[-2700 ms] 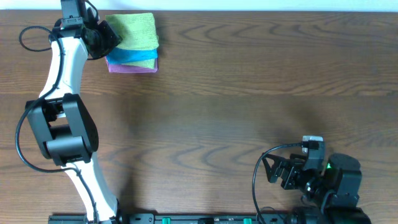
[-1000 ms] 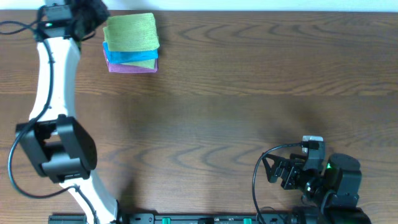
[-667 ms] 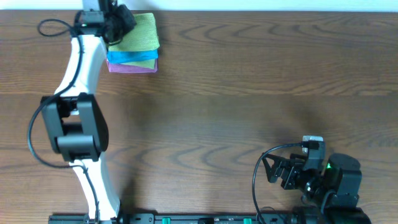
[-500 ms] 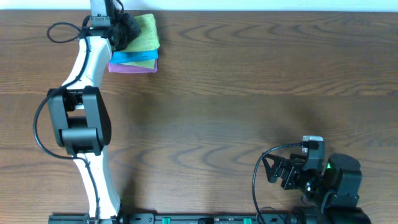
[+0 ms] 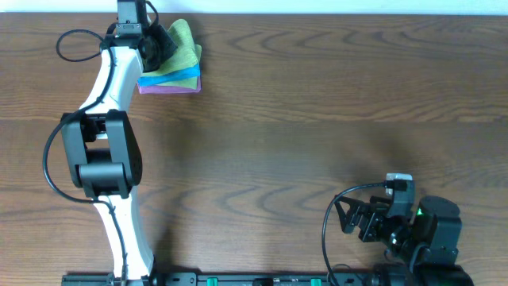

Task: Fold the cloth
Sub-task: 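Press and straighten the green cloth on top of the stack with the left gripper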

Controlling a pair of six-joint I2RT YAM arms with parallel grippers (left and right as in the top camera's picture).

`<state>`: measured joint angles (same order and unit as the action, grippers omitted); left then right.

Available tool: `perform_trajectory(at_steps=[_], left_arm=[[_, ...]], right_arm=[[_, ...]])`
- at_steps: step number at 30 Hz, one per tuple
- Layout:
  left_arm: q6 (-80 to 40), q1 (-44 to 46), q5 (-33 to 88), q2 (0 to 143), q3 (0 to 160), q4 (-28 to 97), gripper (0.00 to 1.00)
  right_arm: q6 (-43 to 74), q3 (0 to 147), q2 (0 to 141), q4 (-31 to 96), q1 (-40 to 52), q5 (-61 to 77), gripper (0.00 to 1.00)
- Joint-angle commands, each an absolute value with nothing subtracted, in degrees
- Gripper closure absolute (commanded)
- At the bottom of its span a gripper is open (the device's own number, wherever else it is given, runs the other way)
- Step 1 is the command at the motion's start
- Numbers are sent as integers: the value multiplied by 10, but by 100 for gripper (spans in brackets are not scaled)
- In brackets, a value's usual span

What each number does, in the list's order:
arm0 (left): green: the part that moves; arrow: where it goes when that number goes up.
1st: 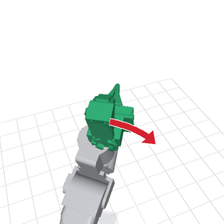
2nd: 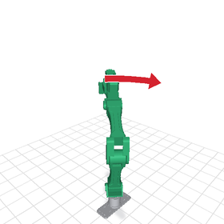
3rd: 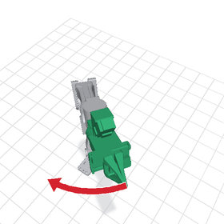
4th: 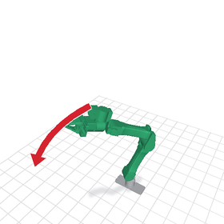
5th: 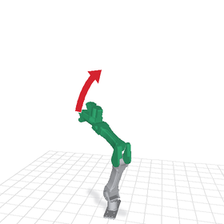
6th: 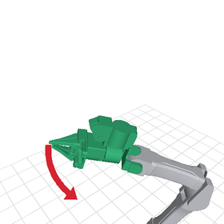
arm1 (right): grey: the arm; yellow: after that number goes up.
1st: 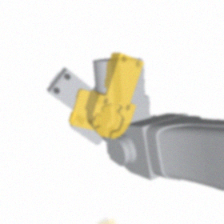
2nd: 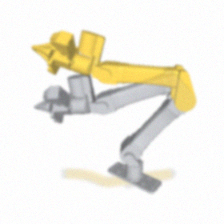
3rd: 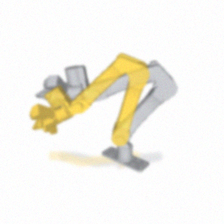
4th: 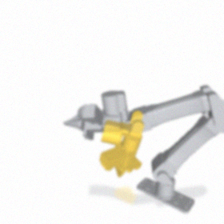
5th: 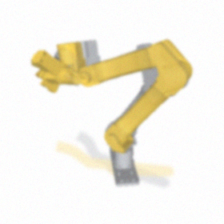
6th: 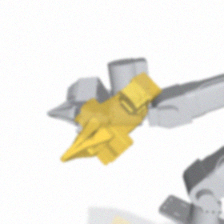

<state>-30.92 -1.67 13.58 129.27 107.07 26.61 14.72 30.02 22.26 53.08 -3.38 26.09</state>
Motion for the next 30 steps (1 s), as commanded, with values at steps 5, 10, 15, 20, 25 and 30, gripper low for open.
perform_trajectory(at_steps=[5, 10, 15, 20, 25, 30], left_arm=[[-238, -16, 116, 1295, 1091, 257, 95], [-229, -16, 117, 1294, 1141, 288, 94], [-227, -16, 136, 1294, 1204, 314, 94], [-227, -16, 146, 1294, 1284, 358, 85], [-218, -16, 134, 1294, 1329, 406, 89], [-218, -15, 104, 1300, 1325, 450, 94]], right_arm=[[154, 299, 219, 532, -38, 261, 1], [154, 299, 219, 532, -38, 261, 1], [154, 299, 219, 532, -38, 261, 1], [154, 299, 219, 532, -38, 261, 1], [154, 299, 219, 532, -38, 261, 1], [154, 299, 219, 532, -38, 261, 1]])
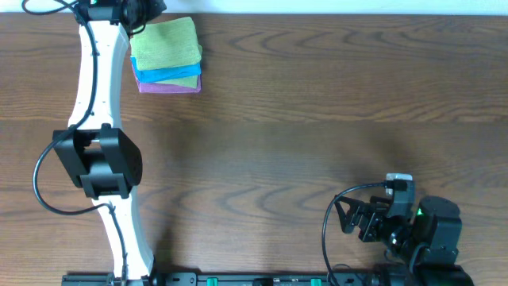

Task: Fold the cloth
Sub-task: 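Press and straighten the green cloth on top of the stack with the left gripper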

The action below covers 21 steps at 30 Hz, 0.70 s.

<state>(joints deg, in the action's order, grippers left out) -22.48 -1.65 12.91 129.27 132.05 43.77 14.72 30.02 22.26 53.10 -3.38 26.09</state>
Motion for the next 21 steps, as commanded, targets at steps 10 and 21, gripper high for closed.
perform_trajectory(at_steps=[10, 21], left_arm=[[-206, -15, 142, 1297, 1318, 503, 10], [-244, -15, 192, 1297, 1317, 577, 4]], right_arm=[[154, 299, 219, 532, -38, 261, 1], [154, 299, 219, 532, -38, 261, 1]])
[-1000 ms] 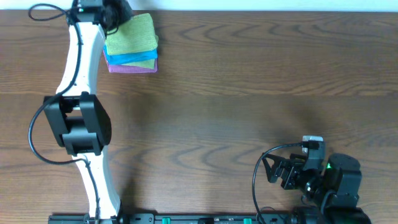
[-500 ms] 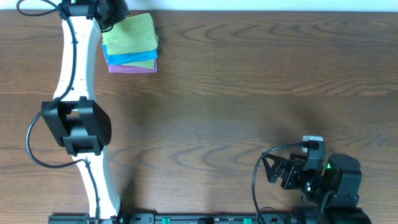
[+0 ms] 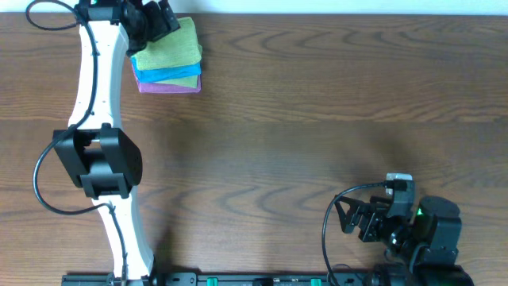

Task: Fold the cloth
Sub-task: 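Press and straighten the green cloth on top of the stack with the left gripper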

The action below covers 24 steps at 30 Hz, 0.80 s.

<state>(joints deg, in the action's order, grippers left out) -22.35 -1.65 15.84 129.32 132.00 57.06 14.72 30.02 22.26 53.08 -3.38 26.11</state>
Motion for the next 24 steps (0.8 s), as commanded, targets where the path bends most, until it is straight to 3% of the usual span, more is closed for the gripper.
perform_trajectory(at_steps=[1, 9, 24], left_arm=[[-239, -15, 200, 1297, 1317, 578, 4], [-210, -17, 104, 1300, 1316, 584, 4], [-218, -15, 123, 1369, 1306, 570, 4]], right_arm=[[154, 299, 219, 532, -38, 261, 1], [154, 299, 219, 532, -38, 261, 1], [154, 299, 219, 532, -38, 261, 1]])
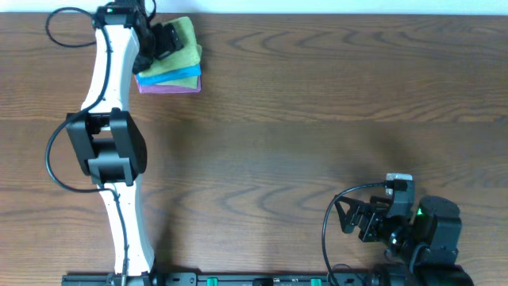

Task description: Fold the cloth

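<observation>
A stack of folded cloths lies at the table's far left: a green cloth (186, 41) on top, a blue one (176, 74) under it and a purple one (168, 87) at the bottom. My left gripper (164, 41) is down over the green cloth's left part and hides that side. Its fingers are dark against the cloth, so their spread does not show. My right gripper (346, 216) rests at the near right, far from the stack, its fingers apart with nothing between them.
The brown wooden table (317, 119) runs the whole width of the view. Its far edge (333, 13) lies just behind the stack. The right arm's base and cable (421, 234) sit at the near right corner, and the left arm's elbow (107, 151) hangs over the left side.
My left gripper has moved from the green cloth's far left corner to nearer and further onto the cloth, covering more of its left side. The right arm has not moved.
At first my left gripper was on the green cloth's left part, with the cloth bunched up. Then it was off at the far left edge and the green cloth lay flat on the stack. Then it stood over the far left corner, and now over the left part again.
</observation>
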Controlling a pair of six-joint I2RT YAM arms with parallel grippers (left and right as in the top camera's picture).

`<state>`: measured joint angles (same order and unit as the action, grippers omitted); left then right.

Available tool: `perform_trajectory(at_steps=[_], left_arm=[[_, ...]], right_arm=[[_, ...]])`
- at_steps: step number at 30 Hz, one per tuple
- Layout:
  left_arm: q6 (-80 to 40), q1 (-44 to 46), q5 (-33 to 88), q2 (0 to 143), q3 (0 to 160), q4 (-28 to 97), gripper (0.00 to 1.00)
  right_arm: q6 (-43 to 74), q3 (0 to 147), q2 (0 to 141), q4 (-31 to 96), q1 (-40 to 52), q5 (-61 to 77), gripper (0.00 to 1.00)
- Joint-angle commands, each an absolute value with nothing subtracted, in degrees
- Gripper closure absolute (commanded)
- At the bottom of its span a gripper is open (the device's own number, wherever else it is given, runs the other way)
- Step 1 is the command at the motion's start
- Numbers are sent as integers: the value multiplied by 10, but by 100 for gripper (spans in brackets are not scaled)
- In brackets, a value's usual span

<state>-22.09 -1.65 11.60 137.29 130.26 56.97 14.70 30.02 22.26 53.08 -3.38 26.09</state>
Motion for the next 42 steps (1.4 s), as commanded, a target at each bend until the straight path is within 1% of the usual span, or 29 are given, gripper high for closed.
perform_trajectory(at_steps=[1, 8, 14, 16, 18, 22, 26, 32, 38, 42], left_arm=[[-218, -15, 131, 1369, 1306, 567, 4], [-218, -15, 135, 1369, 1306, 579, 4], [-218, -23, 204, 1340, 1308, 521, 5], [-218, -23, 206, 1318, 1308, 508, 4], [-218, -22, 192, 1290, 1308, 512, 4], [-215, -22, 125, 1227, 1308, 552, 5], [-180, -22, 58, 1174, 1308, 587, 5], [-153, -22, 19, 1125, 1297, 604, 5], [-152, -17, -11, 1079, 1234, 584, 4], [-152, -17, -11, 1018, 1118, 512, 5]], right_arm=[[154, 299, 219, 532, -38, 261, 1], [154, 299, 219, 532, -38, 261, 1], [154, 299, 219, 532, -38, 261, 1], [154, 299, 219, 532, -38, 261, 1], [154, 299, 219, 532, -38, 261, 1], [154, 299, 219, 532, -38, 261, 1], [154, 299, 219, 532, -38, 261, 1], [154, 299, 219, 532, -38, 261, 1], [154, 299, 219, 532, -38, 261, 1], [154, 299, 219, 532, -38, 261, 1]])
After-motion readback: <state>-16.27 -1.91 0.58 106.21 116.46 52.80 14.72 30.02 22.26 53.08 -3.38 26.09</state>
